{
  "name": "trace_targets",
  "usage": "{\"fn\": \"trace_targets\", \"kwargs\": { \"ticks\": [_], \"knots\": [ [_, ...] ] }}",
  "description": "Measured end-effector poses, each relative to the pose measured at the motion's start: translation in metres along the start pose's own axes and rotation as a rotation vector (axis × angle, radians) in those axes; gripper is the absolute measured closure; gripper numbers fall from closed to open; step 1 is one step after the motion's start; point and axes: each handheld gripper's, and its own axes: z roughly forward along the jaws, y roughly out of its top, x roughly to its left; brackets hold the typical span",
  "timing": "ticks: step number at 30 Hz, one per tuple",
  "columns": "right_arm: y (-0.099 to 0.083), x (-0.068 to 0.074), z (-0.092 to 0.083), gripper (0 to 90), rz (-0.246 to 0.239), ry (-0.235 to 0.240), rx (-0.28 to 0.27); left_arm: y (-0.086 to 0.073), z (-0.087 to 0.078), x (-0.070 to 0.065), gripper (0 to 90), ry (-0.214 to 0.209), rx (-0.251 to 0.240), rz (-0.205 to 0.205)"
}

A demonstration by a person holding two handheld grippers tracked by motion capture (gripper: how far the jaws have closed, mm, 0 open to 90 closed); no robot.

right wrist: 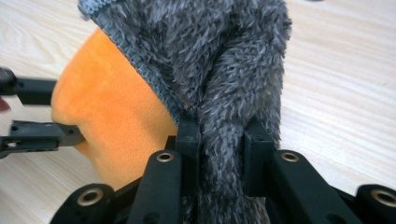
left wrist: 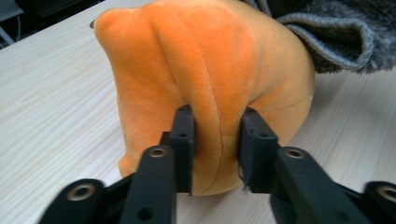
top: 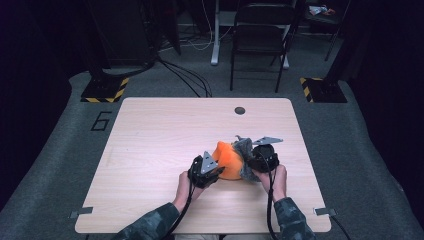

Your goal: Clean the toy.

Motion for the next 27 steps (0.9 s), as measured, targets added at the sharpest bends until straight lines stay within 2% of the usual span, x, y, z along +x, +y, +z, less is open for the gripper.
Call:
{"fn": "trace_targets", "kwargs": {
  "ticks": [2,4,6,7,8,10,12,13,16,24,27],
  "knots": [
    [0.006,0.003,-0.007,72.6,-0.024,-0.001,-0.024,0.002,-0.003,0.003,75.1,-0.003,-0.015,-0.026],
    [0.012,0.011,-0.016,72.5,-0.027,0.008,-0.050,0.004,-0.005,0.002,75.6,-0.016,-0.025,-0.059],
    [0.018,0.022,-0.022,72.4,-0.055,0.018,-0.075,0.006,-0.007,0.000,75.6,-0.027,-0.025,-0.066],
    [0.021,0.036,-0.024,72.2,-0.082,0.029,-0.088,0.007,-0.008,-0.001,75.5,-0.035,-0.024,-0.071],
    [0.021,0.036,-0.024,72.2,-0.082,0.029,-0.088,0.008,-0.008,-0.003,75.5,-0.045,-0.025,-0.083],
    [0.022,0.051,-0.020,71.4,-0.113,0.039,-0.087,0.009,-0.008,-0.006,75.4,-0.046,-0.027,-0.071],
    [0.020,0.053,-0.016,71.4,-0.117,0.035,-0.069,0.008,-0.007,-0.007,75.4,-0.054,-0.020,-0.068],
    [0.016,0.051,-0.007,71.6,-0.116,0.025,-0.059,0.007,-0.006,-0.007,75.4,-0.052,-0.020,-0.070],
    [0.012,0.044,0.000,71.9,-0.097,0.019,-0.049,0.005,-0.003,-0.006,75.4,-0.058,-0.014,-0.068],
    [0.009,0.037,0.001,72.1,-0.105,-0.003,-0.021,0.004,-0.002,-0.004,74.8,-0.070,-0.009,-0.052],
    [0.008,0.034,0.001,72.2,-0.098,-0.011,-0.011,0.004,-0.002,-0.003,74.8,-0.071,-0.010,-0.060]
  ]
}}
